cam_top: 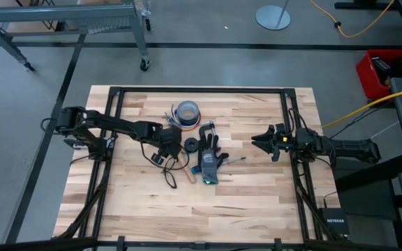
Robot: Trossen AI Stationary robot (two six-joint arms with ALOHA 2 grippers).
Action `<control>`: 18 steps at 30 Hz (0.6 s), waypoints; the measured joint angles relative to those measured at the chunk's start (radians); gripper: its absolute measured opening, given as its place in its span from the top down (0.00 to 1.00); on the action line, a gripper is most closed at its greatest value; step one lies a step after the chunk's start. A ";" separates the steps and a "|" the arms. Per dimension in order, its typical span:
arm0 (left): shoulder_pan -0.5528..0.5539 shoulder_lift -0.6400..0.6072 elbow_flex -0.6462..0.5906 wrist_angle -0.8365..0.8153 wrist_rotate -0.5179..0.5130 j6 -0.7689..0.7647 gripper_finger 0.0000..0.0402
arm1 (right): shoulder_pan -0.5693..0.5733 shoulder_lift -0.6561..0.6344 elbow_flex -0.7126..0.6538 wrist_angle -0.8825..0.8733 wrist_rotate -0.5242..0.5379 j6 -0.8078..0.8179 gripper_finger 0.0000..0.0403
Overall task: Coil cords
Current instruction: Move the orange hammer to the upper right of the table
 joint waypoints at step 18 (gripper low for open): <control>-0.006 0.109 0.020 -0.077 -0.107 0.128 0.71 | 0.000 0.000 0.000 0.000 0.000 0.000 0.65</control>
